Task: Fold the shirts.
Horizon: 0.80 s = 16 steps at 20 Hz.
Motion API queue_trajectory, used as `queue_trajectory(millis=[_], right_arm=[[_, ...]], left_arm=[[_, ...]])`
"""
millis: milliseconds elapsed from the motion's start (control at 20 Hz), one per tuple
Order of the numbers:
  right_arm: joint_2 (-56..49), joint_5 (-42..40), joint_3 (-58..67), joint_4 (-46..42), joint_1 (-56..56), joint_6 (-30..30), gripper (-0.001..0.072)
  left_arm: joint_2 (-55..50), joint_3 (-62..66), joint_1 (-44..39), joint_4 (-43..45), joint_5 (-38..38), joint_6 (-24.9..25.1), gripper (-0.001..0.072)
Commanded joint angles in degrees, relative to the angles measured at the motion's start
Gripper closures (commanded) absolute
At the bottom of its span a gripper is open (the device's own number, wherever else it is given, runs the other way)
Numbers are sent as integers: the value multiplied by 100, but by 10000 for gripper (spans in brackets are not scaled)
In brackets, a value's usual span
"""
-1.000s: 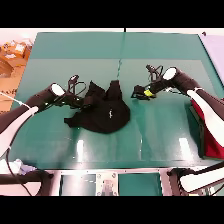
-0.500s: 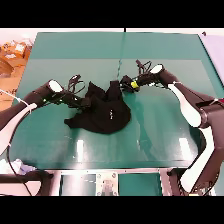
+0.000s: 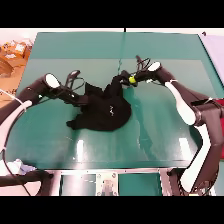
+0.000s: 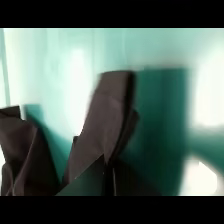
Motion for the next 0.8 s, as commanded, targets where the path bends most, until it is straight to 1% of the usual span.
queue_trajectory(millis=[0, 150, 300, 400, 600, 750], right_arm=[[599, 304, 74, -835, -538, 153, 698], [1287, 721, 61, -1873, -1121, 597, 698], [1897, 1029, -81, -2240, -1447, 610, 699], [2282, 1141, -118, -2503, -1574, 627, 699], [3287, 1290, -118, -3220, -1860, 636, 698], [4065, 1488, -125, -3742, -2151, 756, 697]], left_arm=[[474, 389, 264, 911, -492, -415, 686], [754, 404, 621, 916, -737, -417, 686], [767, 407, 678, 885, -748, -422, 686], [820, 481, 680, 866, -643, -573, 686], [1193, 1270, 680, 1040, -804, -723, 687], [1521, 2118, 678, 1698, -1185, -914, 687]])
